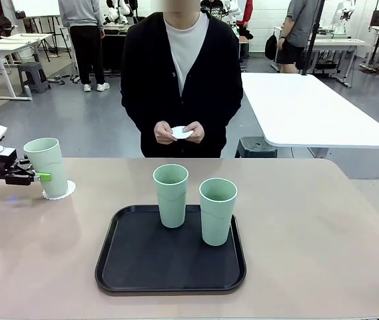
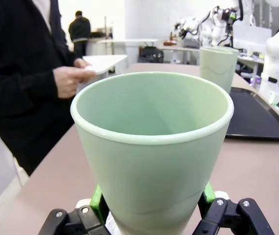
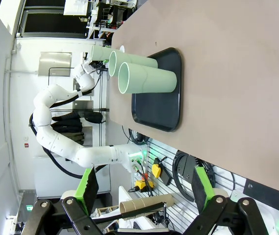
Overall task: Place coasters on the table and set cups on them.
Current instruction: Pick up one Reusable plastic cup and place it on a coaster set by the human.
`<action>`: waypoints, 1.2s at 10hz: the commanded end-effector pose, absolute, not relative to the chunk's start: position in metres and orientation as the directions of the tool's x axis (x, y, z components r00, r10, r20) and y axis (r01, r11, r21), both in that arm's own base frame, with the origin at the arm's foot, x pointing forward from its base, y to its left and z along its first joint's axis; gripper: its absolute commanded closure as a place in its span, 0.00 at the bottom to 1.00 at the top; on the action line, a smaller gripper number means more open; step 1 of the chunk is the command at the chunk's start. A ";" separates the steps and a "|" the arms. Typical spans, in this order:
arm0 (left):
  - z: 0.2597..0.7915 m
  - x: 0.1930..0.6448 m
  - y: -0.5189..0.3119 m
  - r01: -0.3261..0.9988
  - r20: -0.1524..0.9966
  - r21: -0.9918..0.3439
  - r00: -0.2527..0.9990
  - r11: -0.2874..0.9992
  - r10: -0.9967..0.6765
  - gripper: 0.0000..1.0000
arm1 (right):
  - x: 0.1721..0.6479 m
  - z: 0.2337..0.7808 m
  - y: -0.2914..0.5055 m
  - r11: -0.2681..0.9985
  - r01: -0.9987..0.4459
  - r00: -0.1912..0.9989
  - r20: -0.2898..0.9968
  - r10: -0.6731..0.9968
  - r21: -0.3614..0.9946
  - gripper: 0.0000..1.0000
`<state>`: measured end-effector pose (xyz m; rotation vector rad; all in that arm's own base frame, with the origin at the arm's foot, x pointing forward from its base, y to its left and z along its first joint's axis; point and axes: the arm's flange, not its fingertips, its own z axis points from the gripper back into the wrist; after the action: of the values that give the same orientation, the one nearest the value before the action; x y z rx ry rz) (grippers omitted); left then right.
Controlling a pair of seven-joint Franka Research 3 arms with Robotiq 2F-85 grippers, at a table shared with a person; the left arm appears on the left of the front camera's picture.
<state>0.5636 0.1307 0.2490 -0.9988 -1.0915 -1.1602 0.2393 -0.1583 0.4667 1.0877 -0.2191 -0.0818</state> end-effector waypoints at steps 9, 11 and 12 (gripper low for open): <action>0.240 0.570 0.136 0.995 0.977 -0.038 0.057 0.095 -0.207 0.00 | 0.239 0.467 -0.159 0.458 -0.046 0.976 0.138 -0.169 0.888 0.00; 0.239 0.570 0.137 0.994 0.974 -0.051 0.070 0.093 -0.215 0.00 | 0.239 0.467 -0.159 0.458 -0.046 0.976 0.138 -0.169 0.888 0.00; 0.240 0.570 0.137 0.994 0.971 -0.060 0.078 0.088 -0.227 0.00 | 0.239 0.467 -0.159 0.458 -0.046 0.976 0.138 -0.169 0.888 0.00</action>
<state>0.5664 0.1340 0.2372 -1.0040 -1.0549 -1.1931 0.2393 -0.1583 0.4667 1.0877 -0.2191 -0.0817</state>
